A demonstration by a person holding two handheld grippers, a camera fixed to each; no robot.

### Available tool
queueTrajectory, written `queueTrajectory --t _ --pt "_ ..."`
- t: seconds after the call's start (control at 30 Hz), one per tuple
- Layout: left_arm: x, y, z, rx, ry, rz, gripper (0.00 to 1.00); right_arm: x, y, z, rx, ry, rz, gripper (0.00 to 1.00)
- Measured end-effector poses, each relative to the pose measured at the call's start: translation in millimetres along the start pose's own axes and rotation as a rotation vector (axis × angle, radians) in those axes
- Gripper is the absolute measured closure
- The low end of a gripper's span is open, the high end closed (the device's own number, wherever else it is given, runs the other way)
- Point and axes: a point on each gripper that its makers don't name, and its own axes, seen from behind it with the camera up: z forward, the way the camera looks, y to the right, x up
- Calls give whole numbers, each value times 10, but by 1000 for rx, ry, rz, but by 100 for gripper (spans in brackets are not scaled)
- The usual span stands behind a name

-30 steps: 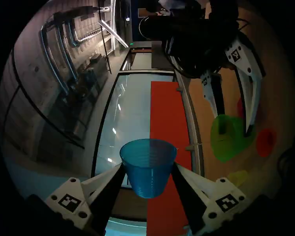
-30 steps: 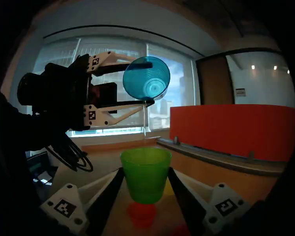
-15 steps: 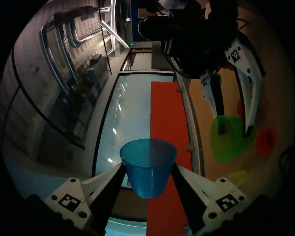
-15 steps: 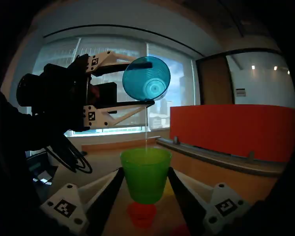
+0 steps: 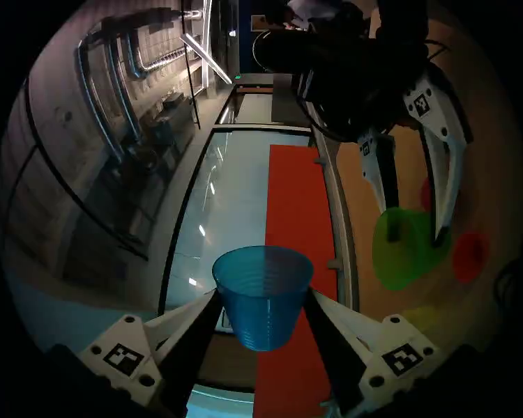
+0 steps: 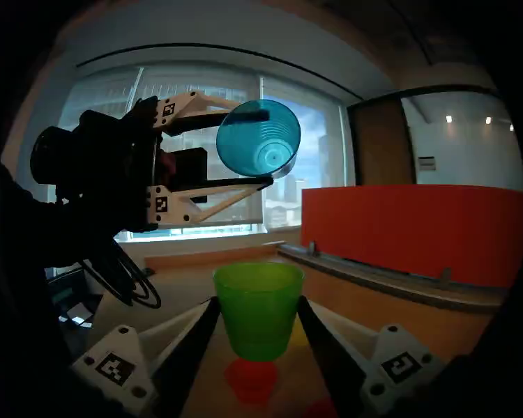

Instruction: Pour water

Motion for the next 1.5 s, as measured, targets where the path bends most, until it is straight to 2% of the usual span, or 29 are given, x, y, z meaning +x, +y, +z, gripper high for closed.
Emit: queueTrajectory --t 0.2,0.3,0.5,0.83,1.1,1.4,1.5 --pt "-28 28 9 -7 -2 -46 19 11 12 -22 -2 3 3 15" --pt "-51 66 16 -14 -3 -101 19 15 20 -34 -6 3 2 15" --pt "-102 151 26 -29 -2 -264 19 16 28 -70 -10 6 2 15" --pt "-240 252 -8 -40 -8 -594 19 42 37 -84 -14 10 2 15" --pt "-364 330 -12 -42 -34 -796 19 66 43 -109 -21 14 -2 15" --pt "-424 285 -15 -34 -28 -1007 19 98 42 -141 -28 13 -7 15" --pt "-418 280 -35 -41 -24 -1094 19 103 44 -152 -30 13 -8 15"
